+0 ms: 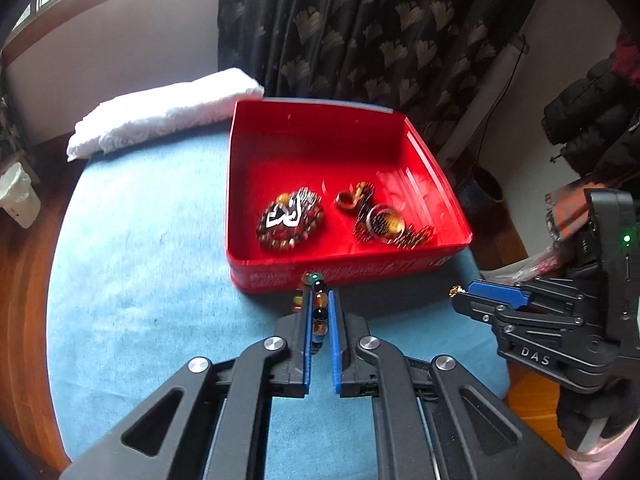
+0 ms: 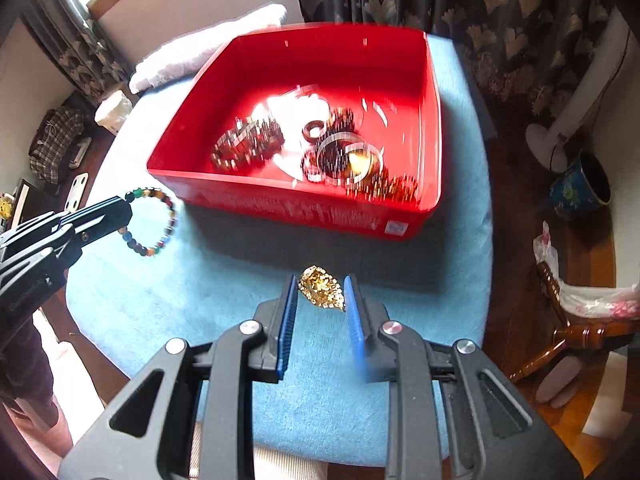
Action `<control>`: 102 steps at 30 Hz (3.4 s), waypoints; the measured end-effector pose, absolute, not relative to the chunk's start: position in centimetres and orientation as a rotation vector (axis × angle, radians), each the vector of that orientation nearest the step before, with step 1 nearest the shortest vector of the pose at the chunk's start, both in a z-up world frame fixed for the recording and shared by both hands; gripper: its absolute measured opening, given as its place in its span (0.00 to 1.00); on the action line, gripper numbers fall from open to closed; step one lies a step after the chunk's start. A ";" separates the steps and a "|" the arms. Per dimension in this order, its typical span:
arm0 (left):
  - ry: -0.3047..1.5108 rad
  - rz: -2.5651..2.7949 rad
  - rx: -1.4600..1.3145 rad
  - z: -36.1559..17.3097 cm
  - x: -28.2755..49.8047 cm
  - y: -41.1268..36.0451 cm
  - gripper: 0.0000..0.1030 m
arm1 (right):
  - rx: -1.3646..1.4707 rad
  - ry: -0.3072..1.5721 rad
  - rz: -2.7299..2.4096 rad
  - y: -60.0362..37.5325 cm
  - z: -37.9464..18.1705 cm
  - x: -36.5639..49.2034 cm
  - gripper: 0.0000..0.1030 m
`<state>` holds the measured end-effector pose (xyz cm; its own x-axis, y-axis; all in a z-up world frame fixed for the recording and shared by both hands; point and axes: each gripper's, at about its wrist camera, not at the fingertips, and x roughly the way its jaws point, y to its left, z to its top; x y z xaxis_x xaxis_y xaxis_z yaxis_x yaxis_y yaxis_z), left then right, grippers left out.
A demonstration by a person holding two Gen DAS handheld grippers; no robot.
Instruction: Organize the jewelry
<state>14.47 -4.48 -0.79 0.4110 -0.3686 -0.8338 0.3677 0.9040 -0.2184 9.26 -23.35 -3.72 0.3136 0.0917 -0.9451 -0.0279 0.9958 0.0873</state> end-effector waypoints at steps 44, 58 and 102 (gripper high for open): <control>1.004 -0.367 0.082 -2.3 20.6 -7.4 0.72 | 0.062 1.131 -0.018 -26.3 -3.2 15.0 0.85; 1.015 -0.328 0.067 -1.7 18.2 -5.1 0.90 | 0.065 1.167 -0.026 -25.8 -3.1 12.5 0.93; 1.108 -0.277 0.054 -3.8 16.9 -4.5 0.89 | 0.089 1.213 -0.015 -24.9 -4.3 11.1 0.94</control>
<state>16.87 -4.46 -3.82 0.4160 -0.1938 -0.8885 0.2478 0.9642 -0.0943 11.11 -24.95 -4.34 0.3502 0.0361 -0.9360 0.0590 0.9964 0.0606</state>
